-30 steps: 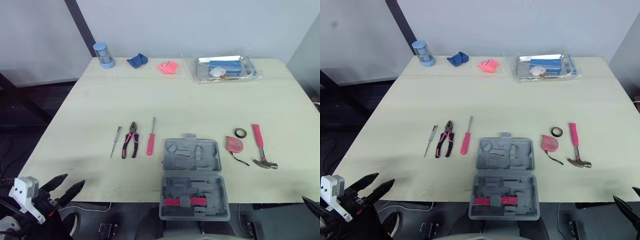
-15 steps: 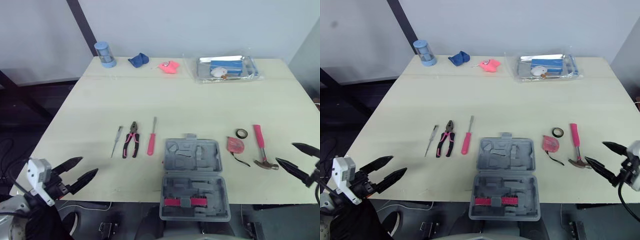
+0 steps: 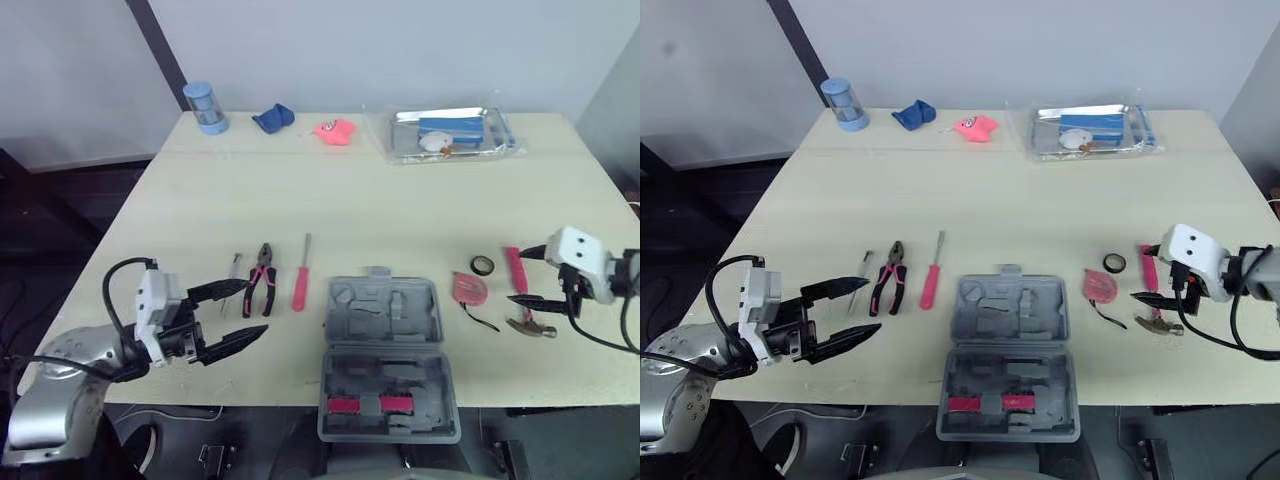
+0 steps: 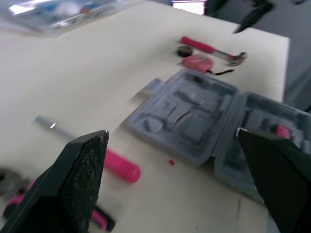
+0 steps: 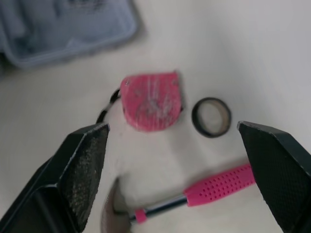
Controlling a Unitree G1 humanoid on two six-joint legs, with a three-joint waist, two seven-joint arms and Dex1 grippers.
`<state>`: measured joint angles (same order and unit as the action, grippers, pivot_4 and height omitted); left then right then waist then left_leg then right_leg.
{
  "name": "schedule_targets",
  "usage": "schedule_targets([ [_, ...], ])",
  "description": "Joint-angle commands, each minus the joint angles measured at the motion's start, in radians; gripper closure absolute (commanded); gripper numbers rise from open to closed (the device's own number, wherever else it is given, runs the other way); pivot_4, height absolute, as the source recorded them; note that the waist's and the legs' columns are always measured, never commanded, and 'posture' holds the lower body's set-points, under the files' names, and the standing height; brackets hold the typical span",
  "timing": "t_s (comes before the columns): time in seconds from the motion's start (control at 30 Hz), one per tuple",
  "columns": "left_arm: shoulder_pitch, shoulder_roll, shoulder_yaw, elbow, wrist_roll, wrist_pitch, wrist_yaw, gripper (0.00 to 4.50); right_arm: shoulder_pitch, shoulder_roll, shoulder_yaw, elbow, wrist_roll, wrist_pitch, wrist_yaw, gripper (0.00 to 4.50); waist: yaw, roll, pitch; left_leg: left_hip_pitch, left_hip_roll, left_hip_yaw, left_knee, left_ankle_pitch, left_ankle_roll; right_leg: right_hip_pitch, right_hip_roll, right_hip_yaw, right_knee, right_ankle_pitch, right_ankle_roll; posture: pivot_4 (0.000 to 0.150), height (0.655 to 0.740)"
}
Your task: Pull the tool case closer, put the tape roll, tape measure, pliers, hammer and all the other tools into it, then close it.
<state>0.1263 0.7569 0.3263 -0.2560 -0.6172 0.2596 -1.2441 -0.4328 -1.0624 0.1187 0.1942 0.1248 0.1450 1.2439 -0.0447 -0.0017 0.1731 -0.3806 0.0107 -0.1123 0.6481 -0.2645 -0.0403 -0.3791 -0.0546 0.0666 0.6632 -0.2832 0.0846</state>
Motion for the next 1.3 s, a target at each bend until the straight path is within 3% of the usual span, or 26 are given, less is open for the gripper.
schedule_targets([
  [0.03,-0.014,0.021,-0.021,-0.08,-0.047,0.03,-0.013,0.0,-0.146,0.023,0.116,0.143,-0.146,-0.126,0.076,0.07,-0.001,0.0,0.0,0.0,0.0,0.0,0.0,0.0,0.0,0.0,0.0,0.0,0.0,0.0,0.0,0.15,0.74],
  [0.4,-0.003,0.028,-0.031,-0.2,-0.108,0.089,0.03,0.0,-0.501,0.188,0.362,0.61,-0.473,-0.453,0.081,0.07,-0.001,0.001,0.002,-0.001,0.0,0.0,0.0,0.0,0.0,-0.001,0.0,0.0,0.0,0.0,0.0,0.15,0.74],
  [0.9,0.008,0.005,-0.016,-0.247,-0.107,0.049,0.081,0.0,-0.639,0.337,0.449,0.903,-0.646,-0.595,0.008,0.07,-0.001,0.001,0.002,-0.001,-0.001,-0.001,0.0,0.001,-0.002,-0.001,0.0,0.0,0.0,0.0,0.0,0.15,0.74],
  [1.0,0.011,0.007,-0.014,-0.253,-0.109,0.047,0.086,0.0,-0.647,0.344,0.451,0.927,-0.659,-0.601,0.007,0.83,-0.002,0.001,0.003,0.0,-0.001,-0.001,0.0,0.001,-0.002,-0.001,0.0,0.0,0.0,0.0,-0.001,0.15,0.74],
  [1.07,0.008,0.008,-0.016,-0.255,-0.109,0.049,0.094,0.0,-0.647,0.348,0.451,0.941,-0.665,-0.605,0.005,1.71,-0.003,0.001,0.003,-0.001,-0.001,-0.001,0.0,0.001,-0.002,-0.001,0.0,0.0,0.0,0.0,0.0,0.15,0.74],
  [1.1,0.005,0.008,-0.018,-0.255,-0.109,0.05,0.097,0.0,-0.646,0.352,0.451,0.947,-0.669,-0.609,-0.002,1.9,-0.003,0.001,0.003,0.0,-0.001,-0.001,0.0,0.001,-0.002,-0.001,0.0,0.0,0.0,0.0,0.0,0.15,0.74],
  [1.3,-0.01,0.009,-0.03,-0.255,-0.11,0.057,0.113,0.0,-0.655,0.364,0.441,0.964,-0.673,-0.613,-0.001,4.43,-0.019,0.001,0.002,0.0,0.0,-0.001,0.0,0.001,-0.001,0.0,0.0,0.0,0.001,0.001,-0.001,0.15,0.74],
])
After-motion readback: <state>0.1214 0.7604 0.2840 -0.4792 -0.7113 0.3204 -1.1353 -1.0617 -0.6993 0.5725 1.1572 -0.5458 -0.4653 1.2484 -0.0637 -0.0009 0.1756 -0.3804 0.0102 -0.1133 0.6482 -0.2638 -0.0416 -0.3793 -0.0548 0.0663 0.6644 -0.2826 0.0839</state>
